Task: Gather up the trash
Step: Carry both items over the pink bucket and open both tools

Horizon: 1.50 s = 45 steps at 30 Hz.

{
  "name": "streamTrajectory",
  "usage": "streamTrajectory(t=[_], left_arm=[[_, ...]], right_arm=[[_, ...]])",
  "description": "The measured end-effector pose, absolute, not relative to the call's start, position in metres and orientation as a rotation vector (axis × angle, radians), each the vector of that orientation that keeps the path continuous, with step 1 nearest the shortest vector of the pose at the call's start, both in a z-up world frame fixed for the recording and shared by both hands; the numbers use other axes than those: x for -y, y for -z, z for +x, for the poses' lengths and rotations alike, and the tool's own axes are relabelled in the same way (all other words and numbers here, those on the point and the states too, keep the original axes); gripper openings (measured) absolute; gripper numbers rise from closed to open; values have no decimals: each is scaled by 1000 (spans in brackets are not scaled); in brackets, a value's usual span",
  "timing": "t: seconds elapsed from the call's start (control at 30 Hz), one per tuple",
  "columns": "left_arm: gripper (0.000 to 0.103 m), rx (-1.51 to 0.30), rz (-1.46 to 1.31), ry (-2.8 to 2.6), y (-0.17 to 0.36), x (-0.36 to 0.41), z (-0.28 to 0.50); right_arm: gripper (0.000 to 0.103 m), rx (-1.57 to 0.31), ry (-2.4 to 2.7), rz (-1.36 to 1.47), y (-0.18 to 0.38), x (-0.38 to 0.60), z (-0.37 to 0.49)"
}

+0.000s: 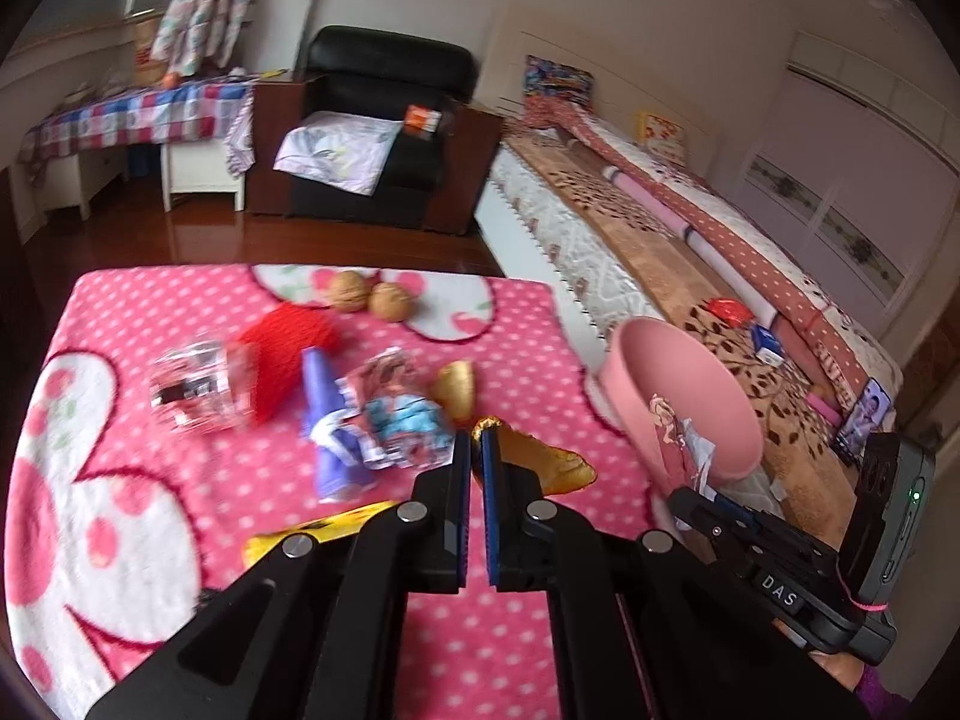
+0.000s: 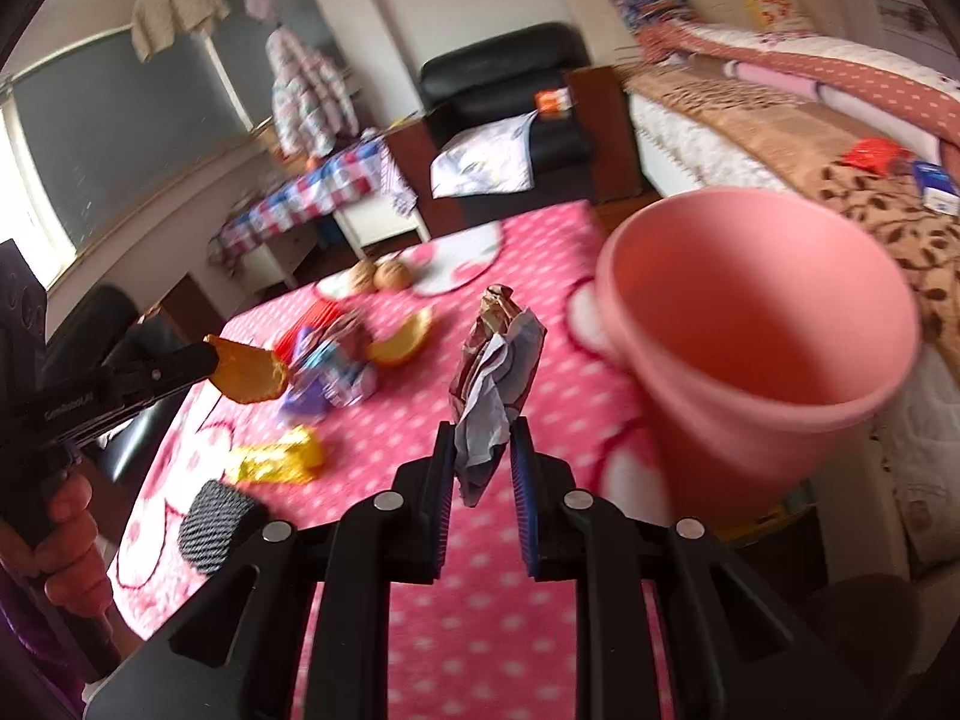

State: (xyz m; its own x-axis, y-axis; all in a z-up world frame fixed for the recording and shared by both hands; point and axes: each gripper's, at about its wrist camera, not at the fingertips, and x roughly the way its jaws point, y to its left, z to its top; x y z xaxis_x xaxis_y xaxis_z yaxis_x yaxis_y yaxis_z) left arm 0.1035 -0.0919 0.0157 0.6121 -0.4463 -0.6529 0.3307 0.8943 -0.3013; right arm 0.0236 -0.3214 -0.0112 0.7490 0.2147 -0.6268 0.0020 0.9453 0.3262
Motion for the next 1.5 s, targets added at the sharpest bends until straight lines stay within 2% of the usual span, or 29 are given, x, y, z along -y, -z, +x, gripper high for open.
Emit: streamTrajectory(t=[0.33,0.57,0.97,1.03,1.17,1.4,1.5], left_arm=[[3,-780,-59,643,-33,203,116],[3,-794,31,690,-16,271,132],[4,-853,74,684,14,306,148],[10,-856,57,687,15,304,150],[30,-846,44,690,13,298,149],[33,-843,20,671,9,280,147],[36,-843,6,662,7,269,143]], right_arm=[[19,-663,31,390,11,398,13],[19,-677,70,437,26,427,19],[19,-685,89,461,38,442,22],[19,-682,92,463,38,442,22],[21,-680,103,476,38,444,23],[29,-681,116,466,36,440,25],[36,-680,120,454,33,437,23]])
